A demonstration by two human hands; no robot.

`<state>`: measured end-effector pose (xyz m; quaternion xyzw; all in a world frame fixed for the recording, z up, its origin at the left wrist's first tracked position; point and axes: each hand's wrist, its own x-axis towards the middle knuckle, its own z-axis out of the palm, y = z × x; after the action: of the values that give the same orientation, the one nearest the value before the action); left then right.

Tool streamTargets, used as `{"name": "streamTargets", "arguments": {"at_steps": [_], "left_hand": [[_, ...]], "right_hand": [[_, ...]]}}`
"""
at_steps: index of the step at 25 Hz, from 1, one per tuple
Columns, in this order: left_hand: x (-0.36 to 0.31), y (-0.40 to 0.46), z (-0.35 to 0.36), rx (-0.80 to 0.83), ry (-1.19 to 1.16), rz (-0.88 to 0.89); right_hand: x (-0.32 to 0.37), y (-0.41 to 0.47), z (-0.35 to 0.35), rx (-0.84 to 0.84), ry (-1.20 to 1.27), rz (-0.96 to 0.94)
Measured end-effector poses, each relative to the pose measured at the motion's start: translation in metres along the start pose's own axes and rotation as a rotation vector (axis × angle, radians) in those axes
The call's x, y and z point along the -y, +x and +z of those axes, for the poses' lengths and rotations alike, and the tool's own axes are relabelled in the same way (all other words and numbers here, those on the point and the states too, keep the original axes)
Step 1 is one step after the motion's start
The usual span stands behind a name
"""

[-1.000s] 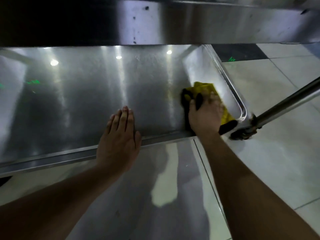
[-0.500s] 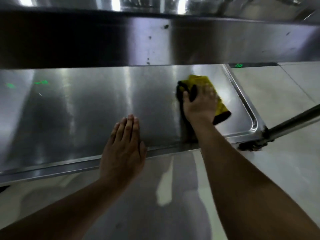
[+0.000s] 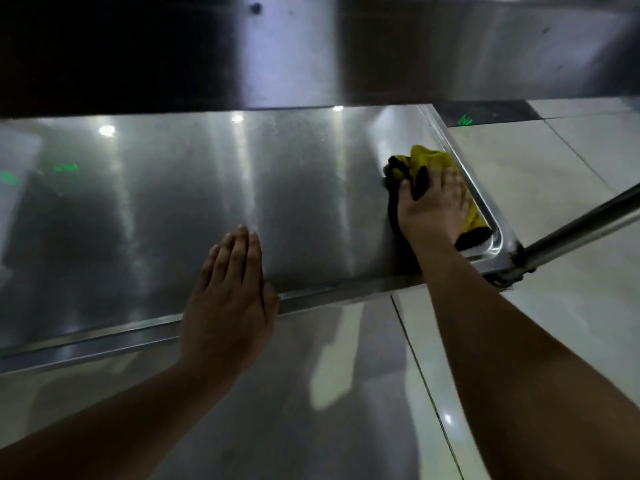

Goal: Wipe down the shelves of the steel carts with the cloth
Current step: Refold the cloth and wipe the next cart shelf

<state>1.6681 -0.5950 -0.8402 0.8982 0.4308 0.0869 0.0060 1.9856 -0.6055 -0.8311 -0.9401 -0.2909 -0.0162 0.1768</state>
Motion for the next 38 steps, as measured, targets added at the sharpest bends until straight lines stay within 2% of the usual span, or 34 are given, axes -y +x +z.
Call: {"name": "streamTargets", "arguments": {"at_steps": [1,2,4,5,6,9,10,13,14,15,17,18,19,22,23,24,27,29,33,35,38], "left_hand": [[0.002,0.000,0.000,0.001,0.004,-0.010],[0.004,-0.001,0.001,0.000,0.001,-0.002],[0.009,0.000,0.004,-0.028,-0.007,0.024],[0.011,-0.001,0.006,-0.036,-0.001,0.024],[0.011,0.000,0.007,-0.038,0.004,0.021],[0.000,0.002,0.009,-0.041,0.007,-0.004],[-0.002,0.002,0.010,-0.040,0.008,-0.016],[0.003,0.000,0.008,-0.032,-0.003,0.011],[0.004,0.000,0.008,-0.041,0.002,0.020],[0.004,0.001,0.008,-0.038,0.017,0.020],[0.000,0.002,0.007,-0.026,0.018,0.003],[-0.001,0.002,0.007,-0.026,0.020,-0.008],[-0.001,0.002,0.008,-0.019,0.025,-0.009],[0.004,0.001,0.007,-0.011,0.017,0.006],[0.006,0.001,0.008,-0.019,0.017,0.015],[0.006,0.001,0.009,-0.024,0.016,0.020],[0.005,0.000,0.009,-0.031,0.004,0.017],[0.004,0.001,0.008,-0.034,0.006,0.015],[0.003,0.003,0.007,-0.030,-0.002,0.014],[0.003,0.002,0.007,-0.031,0.010,0.012],[0.004,-0.005,0.005,-0.035,0.015,0.001]], "right_hand": [[0.006,-0.008,0.006,0.000,0.007,0.008],[0.014,-0.020,0.011,0.006,0.028,-0.085],[0.015,-0.032,0.014,0.086,0.068,-0.404],[0.008,-0.025,0.008,0.111,0.073,-0.487],[-0.004,-0.011,0.002,0.082,0.054,-0.462],[-0.033,0.018,-0.007,0.010,-0.004,0.015],[-0.027,0.015,-0.003,0.026,0.003,0.032],[-0.013,-0.003,0.010,0.082,0.034,-0.406],[-0.017,0.005,0.006,0.093,0.053,-0.475],[-0.024,0.015,0.001,0.070,0.052,-0.422],[-0.033,0.019,-0.002,-0.010,0.007,-0.024],[-0.023,0.009,0.002,-0.017,-0.017,0.081],[-0.007,-0.006,0.005,-0.005,-0.021,0.025],[0.028,-0.054,0.006,0.169,0.095,-0.587],[0.024,-0.061,0.002,0.215,0.120,-0.668],[0.014,-0.064,-0.002,0.207,0.120,-0.630],[-0.042,-0.079,-0.008,0.018,0.037,-0.195],[-0.067,-0.061,-0.015,-0.023,-0.026,-0.097],[-0.070,0.004,-0.026,0.078,-0.007,-0.069],[-0.059,-0.012,-0.017,0.075,0.004,-0.094],[-0.054,-0.074,-0.002,0.013,-0.001,-0.229]]}}
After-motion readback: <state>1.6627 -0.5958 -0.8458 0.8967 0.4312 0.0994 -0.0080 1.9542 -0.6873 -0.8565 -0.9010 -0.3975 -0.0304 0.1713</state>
